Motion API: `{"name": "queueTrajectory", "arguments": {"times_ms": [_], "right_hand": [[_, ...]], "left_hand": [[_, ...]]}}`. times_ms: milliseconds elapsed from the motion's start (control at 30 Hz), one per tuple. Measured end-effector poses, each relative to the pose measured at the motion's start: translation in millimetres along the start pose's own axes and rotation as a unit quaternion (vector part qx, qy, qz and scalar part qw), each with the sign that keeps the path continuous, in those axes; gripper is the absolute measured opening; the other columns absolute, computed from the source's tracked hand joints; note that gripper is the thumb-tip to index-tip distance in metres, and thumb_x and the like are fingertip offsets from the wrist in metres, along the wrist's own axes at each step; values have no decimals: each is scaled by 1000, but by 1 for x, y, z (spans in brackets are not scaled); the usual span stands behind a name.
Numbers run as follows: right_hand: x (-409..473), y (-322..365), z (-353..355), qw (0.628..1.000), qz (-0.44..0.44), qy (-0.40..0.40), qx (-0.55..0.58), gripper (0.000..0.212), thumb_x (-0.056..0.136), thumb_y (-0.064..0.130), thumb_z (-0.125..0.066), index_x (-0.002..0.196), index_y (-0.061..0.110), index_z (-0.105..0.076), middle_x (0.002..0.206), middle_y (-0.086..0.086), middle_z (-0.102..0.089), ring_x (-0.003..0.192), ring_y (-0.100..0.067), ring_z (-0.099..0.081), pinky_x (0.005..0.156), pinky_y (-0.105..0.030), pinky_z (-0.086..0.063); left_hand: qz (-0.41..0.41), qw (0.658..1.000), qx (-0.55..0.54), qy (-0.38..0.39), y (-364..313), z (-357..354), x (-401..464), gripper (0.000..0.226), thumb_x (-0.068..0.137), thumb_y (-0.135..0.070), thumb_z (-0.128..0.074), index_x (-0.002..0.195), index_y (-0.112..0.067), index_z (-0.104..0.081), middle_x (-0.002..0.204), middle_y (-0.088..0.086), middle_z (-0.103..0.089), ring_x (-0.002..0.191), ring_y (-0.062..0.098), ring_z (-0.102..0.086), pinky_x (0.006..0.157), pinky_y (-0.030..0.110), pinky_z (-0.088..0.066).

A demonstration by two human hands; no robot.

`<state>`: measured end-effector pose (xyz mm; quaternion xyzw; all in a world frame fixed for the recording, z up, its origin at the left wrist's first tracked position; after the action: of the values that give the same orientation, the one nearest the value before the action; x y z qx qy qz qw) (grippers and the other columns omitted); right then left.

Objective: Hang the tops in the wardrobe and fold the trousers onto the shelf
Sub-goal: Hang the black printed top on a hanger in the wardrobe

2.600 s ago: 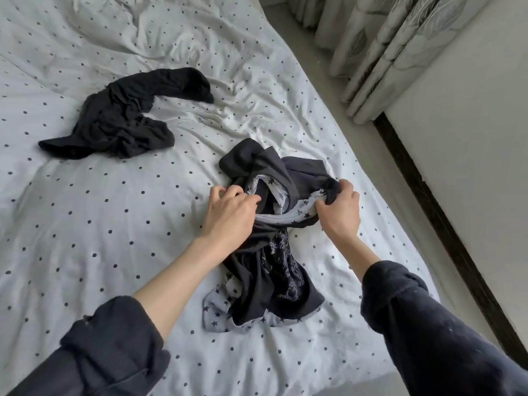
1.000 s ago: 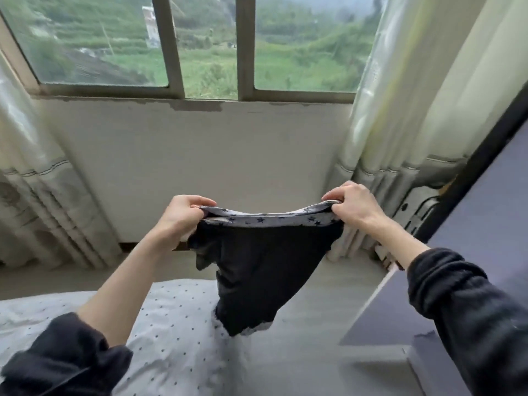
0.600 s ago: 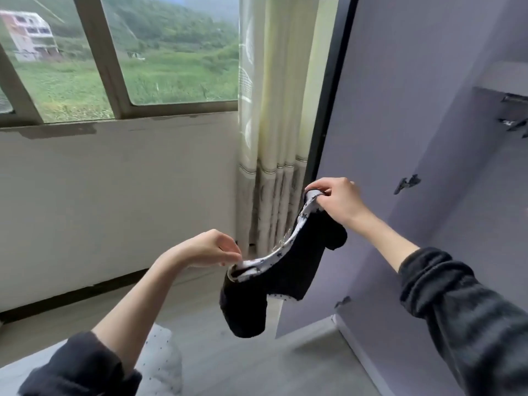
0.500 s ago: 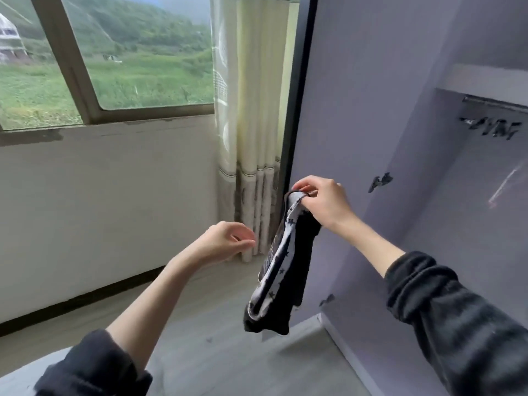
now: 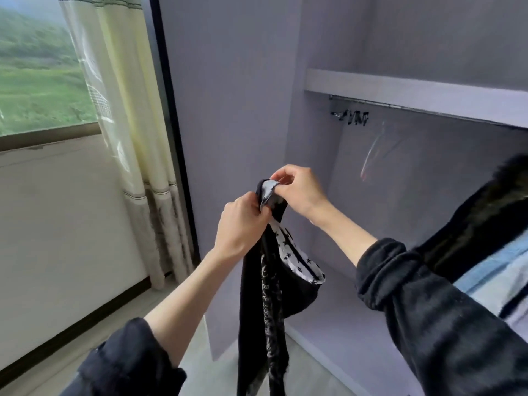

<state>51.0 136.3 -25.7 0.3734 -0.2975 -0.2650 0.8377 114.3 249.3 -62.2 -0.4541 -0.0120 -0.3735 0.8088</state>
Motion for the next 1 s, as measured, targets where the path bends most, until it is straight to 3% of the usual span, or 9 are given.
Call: {"name": "queueTrajectory", "arguments": {"times_ms": [100,200,367,467,633,733,833,933,1000], "right_hand": [[-8,-12,19,994,11,-23,-102,22,78,-3,-55,91,8,-69,87,-5,-67,82,-18,-57,71,-22,-41],[-18,-30,25,984,1,-2,-176,30,81,-7,-48,103,4,-65,104,-13,-65,99,-28,-55,79,-29,-41],[-35,-63,38,982,-88,5,-170,28,82,0,-49,98,16,-67,91,-7,-66,93,-28,-59,76,-35,-47],[-38,-59,47,983,-87,6,-160,32,83,0,-49,100,19,-67,93,-3,-68,92,-24,-61,79,-35,-50],[-30,-51,72,980,-79,-34,-180,48,78,-4,-44,109,22,-68,119,-1,-65,111,-23,-56,96,-35,-47],[-27,-49,90,976,-110,-70,-172,49,78,-1,-41,106,25,-70,112,0,-67,100,-25,-61,87,-38,-53],[-26,-53,114,971,-166,-106,-136,45,82,1,-39,104,24,-71,101,-3,-64,69,-22,-58,62,-28,-51],[-23,-58,133,960,-192,-132,-153,37,81,4,-42,99,16,-72,104,-9,-66,80,-29,-57,71,-31,-49],[-22,-59,133,956,-195,-125,-178,25,81,4,-43,78,10,-67,91,-12,-64,72,-28,-55,66,-29,-47]], "left_hand": [[21,999,-39,24,2,-2,4,14,87,-17,-52,88,-7,-62,84,7,-69,84,30,-62,75,31,-48],[37,993,-103,43,3,3,9,11,86,-14,-52,89,-12,-62,89,7,-71,85,29,-66,82,38,-53],[4,995,-79,53,-7,12,18,12,87,-12,-52,93,-12,-62,87,3,-68,78,23,-62,62,22,-45],[-15,996,-25,84,1,2,15,13,90,-11,-50,98,-12,-60,82,1,-62,65,14,-53,51,15,-38],[-32,983,133,125,38,-11,14,26,84,-4,-50,106,-14,-60,97,7,-54,89,26,-51,78,32,-41],[18,978,149,145,61,-9,17,35,79,0,-47,105,-16,-65,106,10,-62,101,32,-56,85,36,-46],[79,974,139,161,80,1,15,36,78,2,-44,100,-15,-67,95,12,-65,87,30,-58,73,30,-47],[178,963,30,201,96,8,9,25,83,2,-43,85,-10,-64,66,6,-50,55,20,-46,50,20,-41],[241,940,-74,230,96,8,8,22,87,2,-45,76,-11,-58,63,4,-41,46,14,-40,47,18,-39]]}}
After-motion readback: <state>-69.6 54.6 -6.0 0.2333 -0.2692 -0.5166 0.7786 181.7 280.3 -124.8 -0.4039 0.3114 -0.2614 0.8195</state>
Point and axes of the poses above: each hand's wrist, its own x-axis towards the middle knuckle, its own z-axis out of the back of the hand, y = z × x, the point moved 9 cm from there along x, towards the middle knuckle
